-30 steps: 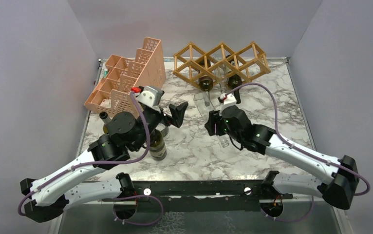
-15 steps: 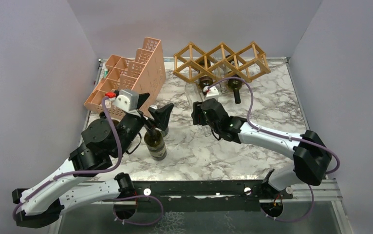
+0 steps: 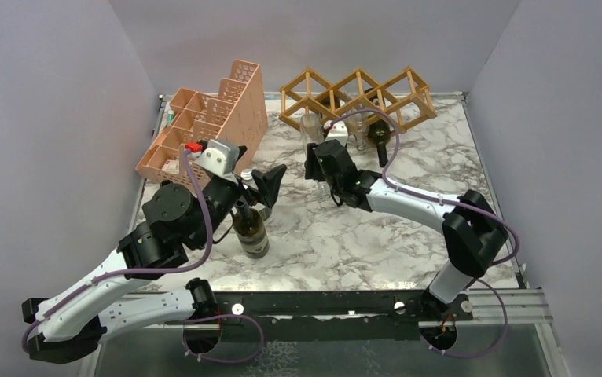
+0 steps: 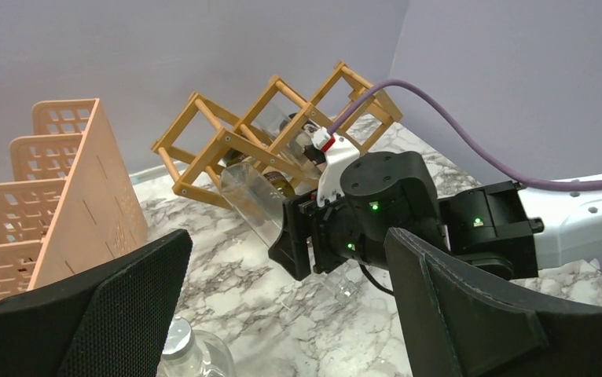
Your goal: Put the wine bottle on the wine rack
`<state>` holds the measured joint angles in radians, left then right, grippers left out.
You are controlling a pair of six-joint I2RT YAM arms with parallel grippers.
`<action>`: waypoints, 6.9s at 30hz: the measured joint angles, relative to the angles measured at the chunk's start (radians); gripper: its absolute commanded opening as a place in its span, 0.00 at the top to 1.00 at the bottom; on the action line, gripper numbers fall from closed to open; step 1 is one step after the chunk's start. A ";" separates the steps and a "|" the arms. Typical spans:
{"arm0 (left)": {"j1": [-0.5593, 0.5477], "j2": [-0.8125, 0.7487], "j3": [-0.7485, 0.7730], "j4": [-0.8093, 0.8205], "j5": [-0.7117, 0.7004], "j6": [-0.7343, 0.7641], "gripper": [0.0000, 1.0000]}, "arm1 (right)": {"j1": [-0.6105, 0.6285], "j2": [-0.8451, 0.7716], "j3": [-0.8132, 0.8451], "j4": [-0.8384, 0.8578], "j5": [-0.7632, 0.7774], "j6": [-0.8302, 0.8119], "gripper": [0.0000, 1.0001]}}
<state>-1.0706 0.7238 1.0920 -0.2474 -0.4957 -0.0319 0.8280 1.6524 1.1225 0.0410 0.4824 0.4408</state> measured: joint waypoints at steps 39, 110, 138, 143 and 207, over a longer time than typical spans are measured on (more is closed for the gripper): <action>0.000 0.069 0.144 -0.041 0.015 0.111 0.01 | -0.187 0.487 0.515 0.085 -0.117 0.298 0.92; 0.000 0.037 0.045 -0.053 -0.063 0.149 0.01 | -0.232 -0.285 0.059 -0.222 -0.462 -0.187 0.19; 0.042 0.281 0.113 -0.093 -0.100 0.062 0.04 | -0.290 0.553 0.918 -0.140 -0.348 -0.251 0.14; 0.055 0.281 0.113 -0.094 -0.099 0.058 0.04 | -0.328 0.597 0.929 -0.140 -0.458 -0.284 0.17; 0.319 0.359 0.091 0.006 0.158 0.037 0.04 | -0.193 -0.168 0.002 -0.201 -0.751 -0.127 0.35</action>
<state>-0.7517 1.0828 1.1828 -0.2409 -0.3374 0.0055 0.6346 1.4841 1.1248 -0.1596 -0.2687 0.3134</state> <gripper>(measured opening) 0.964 0.680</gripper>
